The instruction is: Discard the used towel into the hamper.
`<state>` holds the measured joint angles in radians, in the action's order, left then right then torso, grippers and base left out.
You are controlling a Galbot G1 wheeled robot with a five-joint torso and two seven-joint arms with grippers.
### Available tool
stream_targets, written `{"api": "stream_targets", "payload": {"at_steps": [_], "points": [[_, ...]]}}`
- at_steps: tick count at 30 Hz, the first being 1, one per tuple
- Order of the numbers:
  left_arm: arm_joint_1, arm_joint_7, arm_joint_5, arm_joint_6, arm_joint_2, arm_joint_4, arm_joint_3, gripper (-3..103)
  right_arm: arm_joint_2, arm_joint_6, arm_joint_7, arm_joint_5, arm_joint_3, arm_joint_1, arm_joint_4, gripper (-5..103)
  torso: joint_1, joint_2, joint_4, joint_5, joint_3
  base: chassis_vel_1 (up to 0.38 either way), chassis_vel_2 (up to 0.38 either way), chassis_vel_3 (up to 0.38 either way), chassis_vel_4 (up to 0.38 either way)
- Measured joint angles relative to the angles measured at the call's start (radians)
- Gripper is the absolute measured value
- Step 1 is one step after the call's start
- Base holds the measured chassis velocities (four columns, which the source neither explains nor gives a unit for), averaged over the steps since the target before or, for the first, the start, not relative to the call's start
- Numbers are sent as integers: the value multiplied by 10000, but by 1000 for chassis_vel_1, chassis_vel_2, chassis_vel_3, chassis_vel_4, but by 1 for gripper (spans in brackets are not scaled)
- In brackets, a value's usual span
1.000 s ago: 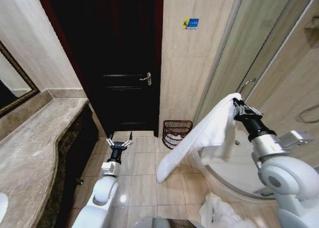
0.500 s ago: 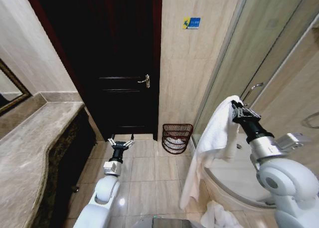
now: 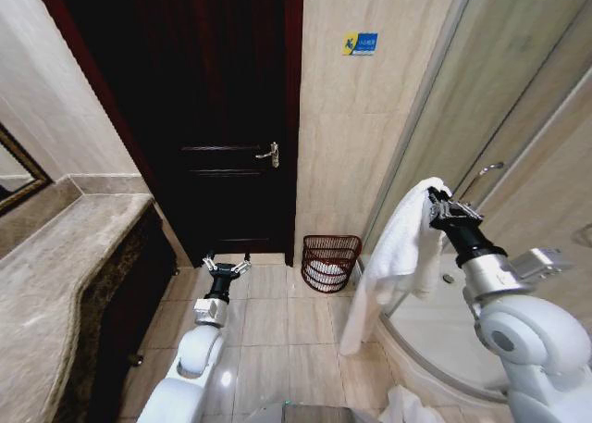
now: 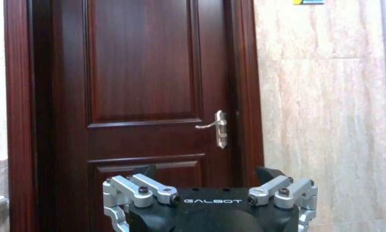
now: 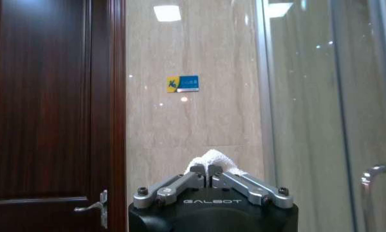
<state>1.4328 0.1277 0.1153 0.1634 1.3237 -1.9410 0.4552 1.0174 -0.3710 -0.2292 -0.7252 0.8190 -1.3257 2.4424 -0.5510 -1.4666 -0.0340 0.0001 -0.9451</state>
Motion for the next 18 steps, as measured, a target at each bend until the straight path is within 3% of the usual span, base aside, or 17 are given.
{"api": "stream_targets", "payload": {"at_steps": [5, 10, 18], "points": [[-57, -57, -2, 68, 2, 89, -12, 100, 49, 2, -19, 15, 11, -49, 4, 2, -1, 0, -1, -2, 0, -19, 103, 97, -14], [-89, -52, 2, 579, 13, 208, -63, 100, 114, 30, -41, 127, 9, -230, 7, 2, -4, 1, -6, -1, -1, 7, 95, 87, 17], [342, 33, 13, 503, 77, -165, 40, 100, 327, 170, -134, 174, 26, -244, -32, 2, 2, 0, 3, 0, 1, 1, 9, 4, 1]]}}
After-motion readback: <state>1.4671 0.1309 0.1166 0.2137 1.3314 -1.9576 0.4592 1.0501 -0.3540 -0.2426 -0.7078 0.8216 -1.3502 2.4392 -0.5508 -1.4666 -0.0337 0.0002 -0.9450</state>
